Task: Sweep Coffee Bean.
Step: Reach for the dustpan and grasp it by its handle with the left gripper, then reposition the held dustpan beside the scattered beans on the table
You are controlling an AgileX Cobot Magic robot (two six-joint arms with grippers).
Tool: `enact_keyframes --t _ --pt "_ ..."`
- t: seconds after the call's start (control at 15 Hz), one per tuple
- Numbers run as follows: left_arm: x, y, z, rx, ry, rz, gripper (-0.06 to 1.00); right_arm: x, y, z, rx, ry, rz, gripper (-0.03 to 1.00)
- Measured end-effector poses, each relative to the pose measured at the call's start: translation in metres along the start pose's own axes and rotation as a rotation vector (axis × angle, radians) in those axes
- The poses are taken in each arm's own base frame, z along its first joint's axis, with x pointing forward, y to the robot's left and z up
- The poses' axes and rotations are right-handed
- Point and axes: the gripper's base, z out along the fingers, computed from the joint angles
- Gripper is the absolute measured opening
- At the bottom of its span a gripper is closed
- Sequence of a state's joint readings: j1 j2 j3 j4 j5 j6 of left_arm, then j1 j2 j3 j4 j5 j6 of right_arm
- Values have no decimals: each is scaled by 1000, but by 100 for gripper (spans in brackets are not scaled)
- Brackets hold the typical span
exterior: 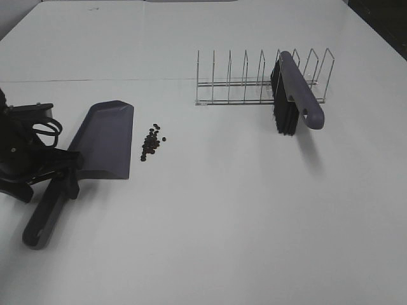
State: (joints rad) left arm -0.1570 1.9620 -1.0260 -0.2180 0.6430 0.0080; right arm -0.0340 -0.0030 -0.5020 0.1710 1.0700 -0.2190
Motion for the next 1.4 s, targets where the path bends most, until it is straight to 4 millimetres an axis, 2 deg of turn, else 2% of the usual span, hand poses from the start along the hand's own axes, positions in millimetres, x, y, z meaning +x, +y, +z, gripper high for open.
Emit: enact_keyframes --t 0.2,0.33,0.67,0.87,1.13,1.27,1.4 --pt "-8 -16 7 5 9 45 66 0 0 0 0 0 0 65" --pt "-11 -17 10 2 50 31 59 0 0 0 0 0 0 65" --pt "-14 -17 13 -13 98 36 58 0 0 0 0 0 0 65" --pt "-13 -15 13 -35 119 55 33 0 0 0 0 0 0 65" --pt "-11 -12 10 -77 158 37 34 0 0 0 0 0 0 65" --pt "-10 -11 -3 -102 153 36 34 0 0 0 0 0 0 65" --pt "-11 -15 -35 -92 71 26 34 0 0 0 0 0 0 65"
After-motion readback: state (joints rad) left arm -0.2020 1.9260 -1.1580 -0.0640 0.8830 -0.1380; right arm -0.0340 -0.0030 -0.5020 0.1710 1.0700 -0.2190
